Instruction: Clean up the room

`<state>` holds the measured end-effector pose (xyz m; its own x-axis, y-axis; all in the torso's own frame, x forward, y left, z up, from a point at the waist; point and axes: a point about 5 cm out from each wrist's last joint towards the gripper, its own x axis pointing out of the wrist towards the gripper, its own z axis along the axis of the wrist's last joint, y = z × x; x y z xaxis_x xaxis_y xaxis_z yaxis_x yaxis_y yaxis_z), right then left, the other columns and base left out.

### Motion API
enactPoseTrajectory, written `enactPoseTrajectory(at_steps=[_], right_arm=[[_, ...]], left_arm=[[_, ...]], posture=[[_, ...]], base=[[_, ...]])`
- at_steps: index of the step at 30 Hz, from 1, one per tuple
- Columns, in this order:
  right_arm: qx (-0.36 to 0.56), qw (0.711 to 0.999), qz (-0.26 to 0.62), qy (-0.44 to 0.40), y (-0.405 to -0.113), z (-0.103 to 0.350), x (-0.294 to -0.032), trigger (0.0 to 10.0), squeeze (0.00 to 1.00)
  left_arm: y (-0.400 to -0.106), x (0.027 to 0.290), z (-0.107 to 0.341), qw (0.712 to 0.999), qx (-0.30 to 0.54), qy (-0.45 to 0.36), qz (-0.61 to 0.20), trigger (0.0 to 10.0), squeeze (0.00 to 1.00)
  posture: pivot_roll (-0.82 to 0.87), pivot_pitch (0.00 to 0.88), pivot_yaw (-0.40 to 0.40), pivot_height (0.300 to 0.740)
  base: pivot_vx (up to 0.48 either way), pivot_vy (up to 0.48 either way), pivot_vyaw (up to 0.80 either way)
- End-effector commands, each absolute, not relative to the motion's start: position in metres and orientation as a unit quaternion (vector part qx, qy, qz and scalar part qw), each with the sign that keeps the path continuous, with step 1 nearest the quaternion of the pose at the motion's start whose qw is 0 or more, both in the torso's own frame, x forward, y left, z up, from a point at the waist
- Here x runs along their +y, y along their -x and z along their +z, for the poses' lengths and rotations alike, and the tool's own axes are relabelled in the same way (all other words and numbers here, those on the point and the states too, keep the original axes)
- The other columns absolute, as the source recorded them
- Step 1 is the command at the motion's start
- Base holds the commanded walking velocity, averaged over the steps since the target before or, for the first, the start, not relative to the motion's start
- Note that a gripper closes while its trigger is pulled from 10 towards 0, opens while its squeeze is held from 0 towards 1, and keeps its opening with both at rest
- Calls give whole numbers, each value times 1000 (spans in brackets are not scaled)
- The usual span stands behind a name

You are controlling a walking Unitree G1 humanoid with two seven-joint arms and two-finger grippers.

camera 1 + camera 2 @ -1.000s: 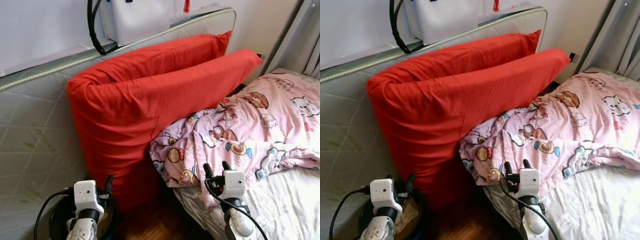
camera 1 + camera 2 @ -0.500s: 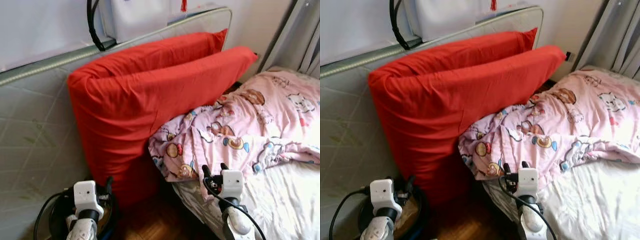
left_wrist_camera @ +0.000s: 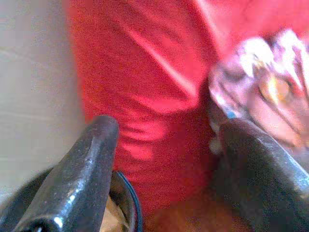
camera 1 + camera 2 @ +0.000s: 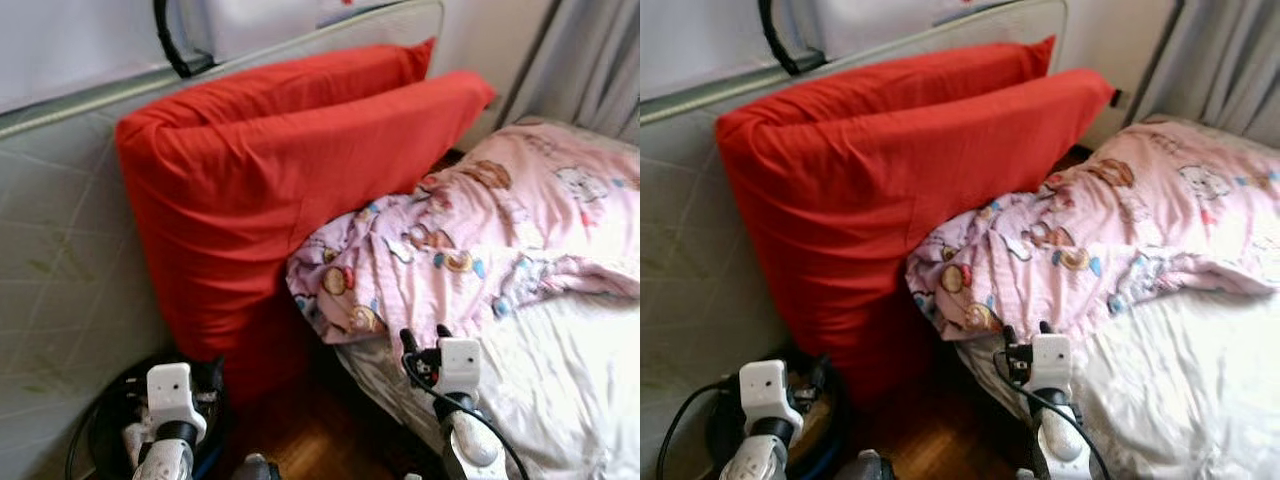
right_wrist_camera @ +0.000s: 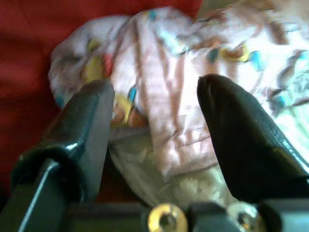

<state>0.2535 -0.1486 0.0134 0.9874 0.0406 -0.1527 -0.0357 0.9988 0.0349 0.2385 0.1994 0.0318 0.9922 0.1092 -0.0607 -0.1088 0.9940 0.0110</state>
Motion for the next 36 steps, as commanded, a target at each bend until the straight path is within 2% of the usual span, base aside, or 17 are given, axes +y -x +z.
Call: enactPoseTrajectory(at_steps=[1, 18, 32, 36], right_arm=[[71, 997, 26, -18, -257, 16, -145, 10000, 0], [83, 996, 33, -16, -258, 12, -143, 10000, 0], [88, 995, 38, -19, -261, 10, -142, 10000, 0], [96, 994, 42, -16, -261, 8, -141, 10000, 0]], left_arm=[[-228, 204, 21, 996, 62, -6, 65, 10000, 0], [-229, 203, 23, 996, 65, -6, 60, 10000, 0], [-230, 202, 23, 996, 69, -8, 55, 10000, 0], [-230, 202, 22, 996, 70, -8, 55, 10000, 0]], posture=[[-37, 82, 18, 660], [-35, 83, 24, 660], [-33, 88, 26, 650], [-35, 89, 26, 635]], base=[[0, 0, 0], [0, 0, 0], [0, 0, 0], [0, 0, 0]])
